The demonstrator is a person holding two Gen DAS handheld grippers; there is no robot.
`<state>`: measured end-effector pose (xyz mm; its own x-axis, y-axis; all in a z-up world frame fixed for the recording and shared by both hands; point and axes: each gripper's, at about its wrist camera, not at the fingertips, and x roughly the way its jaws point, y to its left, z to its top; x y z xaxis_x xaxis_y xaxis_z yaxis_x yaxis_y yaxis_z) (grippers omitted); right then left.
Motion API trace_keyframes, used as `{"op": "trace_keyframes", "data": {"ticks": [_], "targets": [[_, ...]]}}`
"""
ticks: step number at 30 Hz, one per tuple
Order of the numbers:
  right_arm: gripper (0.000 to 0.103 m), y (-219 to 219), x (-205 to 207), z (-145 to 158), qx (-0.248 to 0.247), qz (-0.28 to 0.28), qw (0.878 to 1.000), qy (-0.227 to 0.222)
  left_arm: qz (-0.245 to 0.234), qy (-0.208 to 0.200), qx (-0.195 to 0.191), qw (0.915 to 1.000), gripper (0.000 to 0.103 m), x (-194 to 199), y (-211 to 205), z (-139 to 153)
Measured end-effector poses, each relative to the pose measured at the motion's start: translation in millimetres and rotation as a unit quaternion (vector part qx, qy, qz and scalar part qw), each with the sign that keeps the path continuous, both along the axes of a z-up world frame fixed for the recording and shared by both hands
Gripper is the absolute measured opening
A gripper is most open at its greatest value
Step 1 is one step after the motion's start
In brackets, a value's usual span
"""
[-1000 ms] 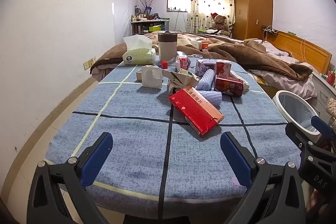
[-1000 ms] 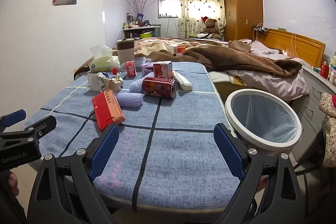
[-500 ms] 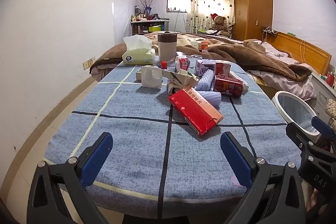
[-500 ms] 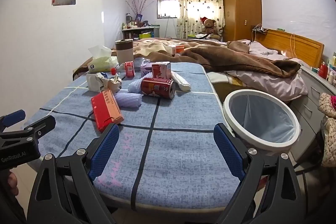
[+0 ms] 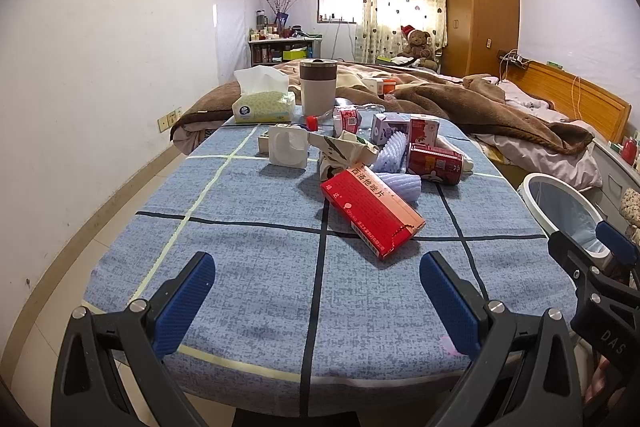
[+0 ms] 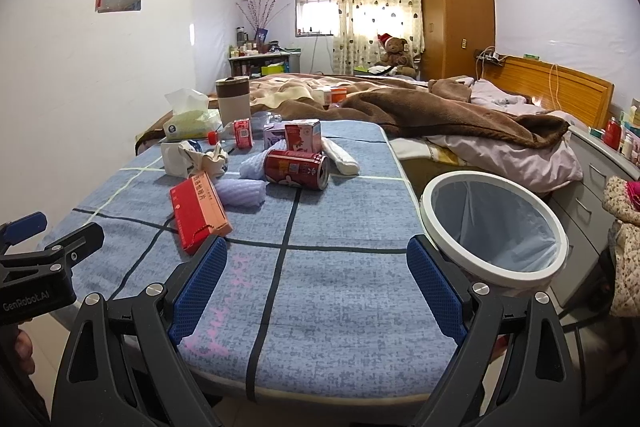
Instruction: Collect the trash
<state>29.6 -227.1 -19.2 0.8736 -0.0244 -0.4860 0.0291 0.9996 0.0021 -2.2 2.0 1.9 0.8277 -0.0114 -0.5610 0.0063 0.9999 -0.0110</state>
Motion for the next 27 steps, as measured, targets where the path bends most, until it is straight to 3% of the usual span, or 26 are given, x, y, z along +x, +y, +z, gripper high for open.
{"op": "trace_keyframes", "data": {"ticks": [27], "targets": [[0.093, -7.9, -0.8, 1.7, -0.001, -0.010, 1.000, -0.002, -0.007, -0.003, 0.014, 0.9999, 0.103, 2.3, -6.5, -1.9]]}}
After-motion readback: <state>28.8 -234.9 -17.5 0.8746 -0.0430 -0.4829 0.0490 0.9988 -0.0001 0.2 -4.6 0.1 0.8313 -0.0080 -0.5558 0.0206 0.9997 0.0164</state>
